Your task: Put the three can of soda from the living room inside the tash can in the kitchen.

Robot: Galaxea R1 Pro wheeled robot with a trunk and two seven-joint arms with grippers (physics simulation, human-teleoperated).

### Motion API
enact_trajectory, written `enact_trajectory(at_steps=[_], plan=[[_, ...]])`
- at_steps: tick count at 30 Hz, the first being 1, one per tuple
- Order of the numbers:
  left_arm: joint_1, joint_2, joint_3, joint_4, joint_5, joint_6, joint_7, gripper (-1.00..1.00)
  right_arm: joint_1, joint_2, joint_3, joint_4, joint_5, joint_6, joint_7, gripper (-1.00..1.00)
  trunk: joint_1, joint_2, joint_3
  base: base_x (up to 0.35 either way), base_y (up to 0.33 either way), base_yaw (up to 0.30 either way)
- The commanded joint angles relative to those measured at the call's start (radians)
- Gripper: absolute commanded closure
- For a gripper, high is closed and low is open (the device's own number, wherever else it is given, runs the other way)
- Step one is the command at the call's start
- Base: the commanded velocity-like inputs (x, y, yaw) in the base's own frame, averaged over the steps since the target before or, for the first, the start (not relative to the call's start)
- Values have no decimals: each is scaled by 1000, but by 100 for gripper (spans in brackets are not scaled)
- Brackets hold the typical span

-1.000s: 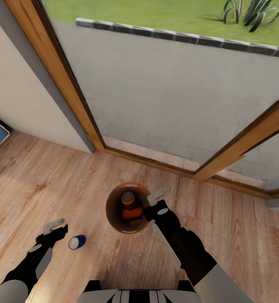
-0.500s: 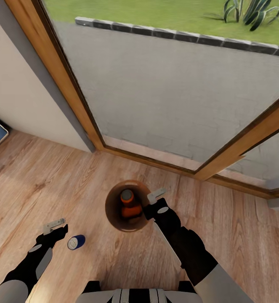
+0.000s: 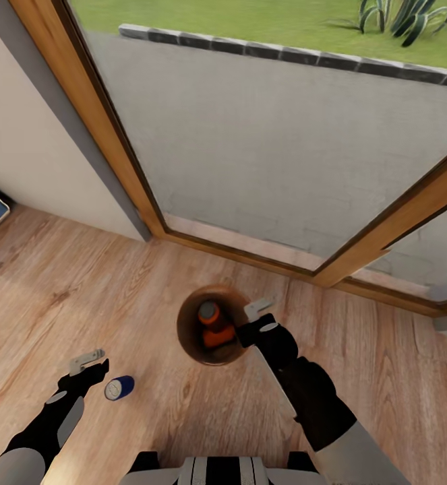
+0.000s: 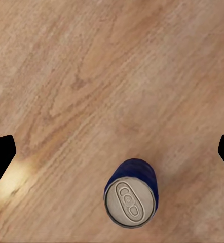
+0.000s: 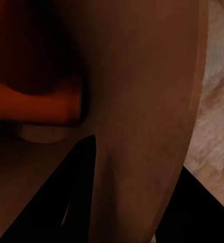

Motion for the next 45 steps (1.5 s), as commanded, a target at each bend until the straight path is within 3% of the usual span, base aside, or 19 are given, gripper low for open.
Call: enact_trajectory(at_steps=[1,3,9,38,45], plan=[[0,0,0,0,0,0,0,-100,0,0,-11,-1,-13,-1,0,100,4,-7,-3,0,0,0],[0,0,0,0,0,0,0,-100,-2,-1,-36,-3,-13,1,0,100,12,-21,-9,0,0,0],[0,0,0,0,0,0,0,-100,-3,-3,-57,-29,-13,4,0,100,35,-63,-28,0,0,0],[0,0,-1,0,0,0,-1,-100,-4,-5,-64,-49,-13,8,0,100,146,-266,-119,0,0,0],[0,0,-1,-3,0,-1,-2,-100,-3,-5,-64,-49,-13,8,0,100,146,-266,-119,0,0,0]])
